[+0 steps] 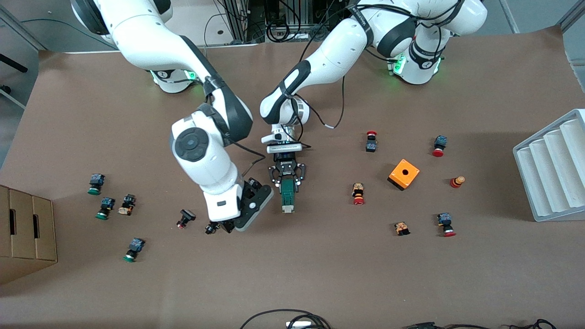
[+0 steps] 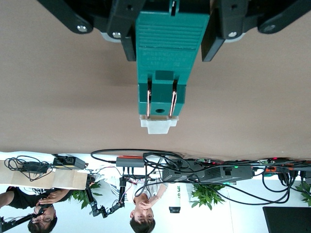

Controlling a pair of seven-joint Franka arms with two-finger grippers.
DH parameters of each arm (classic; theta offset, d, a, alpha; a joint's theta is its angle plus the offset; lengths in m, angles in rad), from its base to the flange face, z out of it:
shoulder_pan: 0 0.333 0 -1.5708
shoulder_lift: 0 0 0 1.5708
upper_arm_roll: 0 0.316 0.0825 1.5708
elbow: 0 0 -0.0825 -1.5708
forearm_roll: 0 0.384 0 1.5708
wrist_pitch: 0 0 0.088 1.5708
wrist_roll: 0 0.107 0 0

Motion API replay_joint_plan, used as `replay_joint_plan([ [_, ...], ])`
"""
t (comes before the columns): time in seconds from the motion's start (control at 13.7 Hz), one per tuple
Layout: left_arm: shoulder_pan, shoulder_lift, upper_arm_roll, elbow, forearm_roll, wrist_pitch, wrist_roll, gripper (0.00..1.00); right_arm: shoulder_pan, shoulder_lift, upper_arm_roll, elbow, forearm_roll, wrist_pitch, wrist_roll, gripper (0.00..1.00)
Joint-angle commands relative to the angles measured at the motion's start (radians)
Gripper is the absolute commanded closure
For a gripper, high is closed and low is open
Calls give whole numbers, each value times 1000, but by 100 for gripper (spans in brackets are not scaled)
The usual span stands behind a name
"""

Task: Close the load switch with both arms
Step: 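Withdraw the right gripper while the left gripper lowers the switch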

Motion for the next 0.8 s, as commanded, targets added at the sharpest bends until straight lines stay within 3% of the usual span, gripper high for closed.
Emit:
replay_joint_plan([
  [0.0, -8, -4, 6, -5, 13, -13, -19, 38, -37, -32, 7, -7, 64, -34, 1, 0],
  [0.36, -8, -4, 6, -5, 13, -13, -19, 38, -143, -97, 5, -27, 68, -94, 79, 0],
  [0.73, -8, -4, 6, -5, 13, -13, -17, 38, -220, -184, -96, -27, 68, -327, 90, 0],
])
